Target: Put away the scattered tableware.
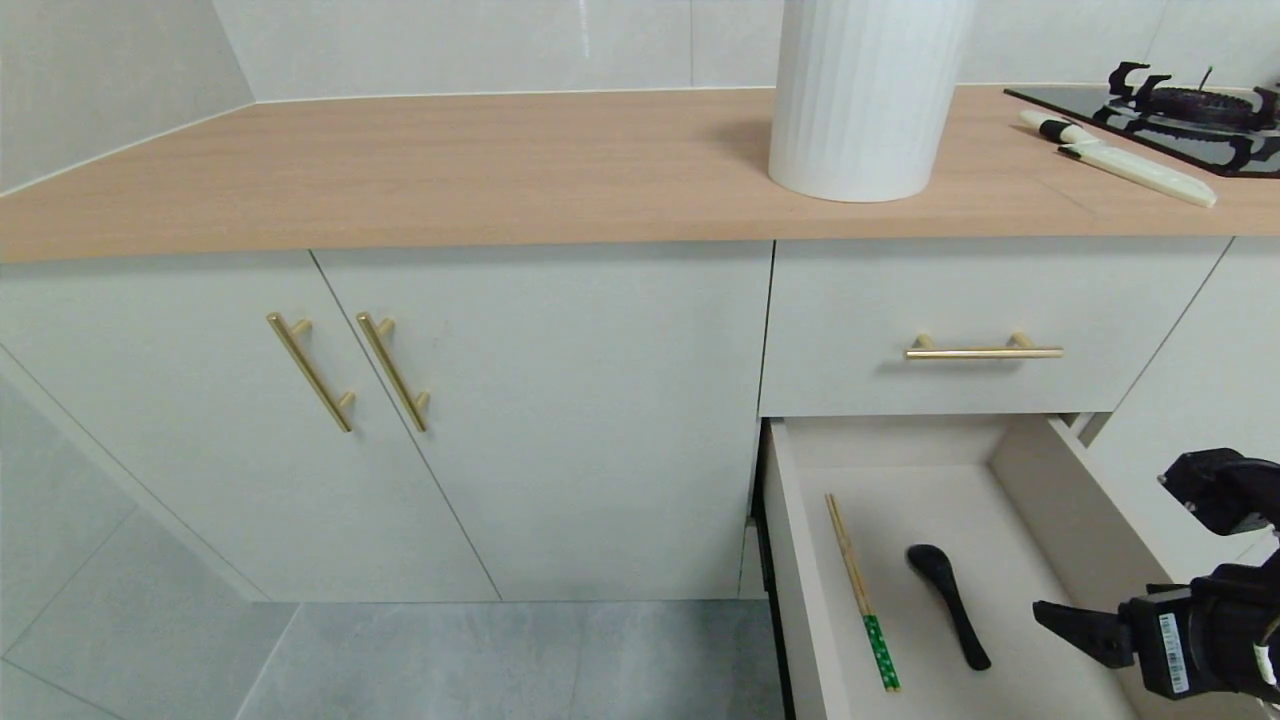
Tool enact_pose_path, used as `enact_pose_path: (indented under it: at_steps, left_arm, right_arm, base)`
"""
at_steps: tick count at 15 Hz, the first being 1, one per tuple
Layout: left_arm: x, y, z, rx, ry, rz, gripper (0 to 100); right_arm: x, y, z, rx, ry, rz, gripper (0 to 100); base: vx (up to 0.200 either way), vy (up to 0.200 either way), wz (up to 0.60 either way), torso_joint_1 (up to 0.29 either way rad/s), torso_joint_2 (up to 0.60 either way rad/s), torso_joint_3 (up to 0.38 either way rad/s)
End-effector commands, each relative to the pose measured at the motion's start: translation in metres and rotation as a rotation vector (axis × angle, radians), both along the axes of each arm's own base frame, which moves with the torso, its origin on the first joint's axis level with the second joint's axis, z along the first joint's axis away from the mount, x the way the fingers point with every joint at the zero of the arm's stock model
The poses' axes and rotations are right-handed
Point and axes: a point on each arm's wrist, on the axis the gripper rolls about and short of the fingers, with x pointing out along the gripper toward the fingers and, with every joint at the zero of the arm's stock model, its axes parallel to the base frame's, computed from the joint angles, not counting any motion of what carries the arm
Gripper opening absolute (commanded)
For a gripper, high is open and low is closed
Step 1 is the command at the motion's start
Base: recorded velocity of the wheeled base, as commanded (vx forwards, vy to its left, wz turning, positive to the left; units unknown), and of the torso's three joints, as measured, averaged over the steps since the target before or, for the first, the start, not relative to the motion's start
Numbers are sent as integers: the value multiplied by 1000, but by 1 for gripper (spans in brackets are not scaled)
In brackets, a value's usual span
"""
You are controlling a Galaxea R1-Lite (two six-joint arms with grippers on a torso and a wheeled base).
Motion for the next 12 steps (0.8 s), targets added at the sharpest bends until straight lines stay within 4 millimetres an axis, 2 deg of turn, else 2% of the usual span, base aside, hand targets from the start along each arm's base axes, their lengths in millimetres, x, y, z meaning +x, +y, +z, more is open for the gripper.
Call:
enact_pose_path:
  at_steps: [1, 2, 7, 12]
  left_arm:
    - [0, 0, 0, -1, 0, 1, 100]
    - [0, 0, 0, -1, 0, 1, 100]
    - [0, 0, 0, 1, -1, 1, 100]
    - [0, 0, 0, -1, 0, 1, 100]
  right_arm:
    - [-8, 0, 8, 14, -33, 20, 100]
    - [-14, 1, 8, 8, -19, 46, 100]
    - [-18, 3, 3, -26, 2, 89, 100]
    - [-26, 7, -4, -75, 108, 145, 100]
  base:
    - [-200, 0, 0, 2, 2, 7]
    - [-200, 0, 0, 12, 7, 2]
    - [-200, 0, 0, 1, 3, 3]
    - [0, 0, 0, 0, 0, 0]
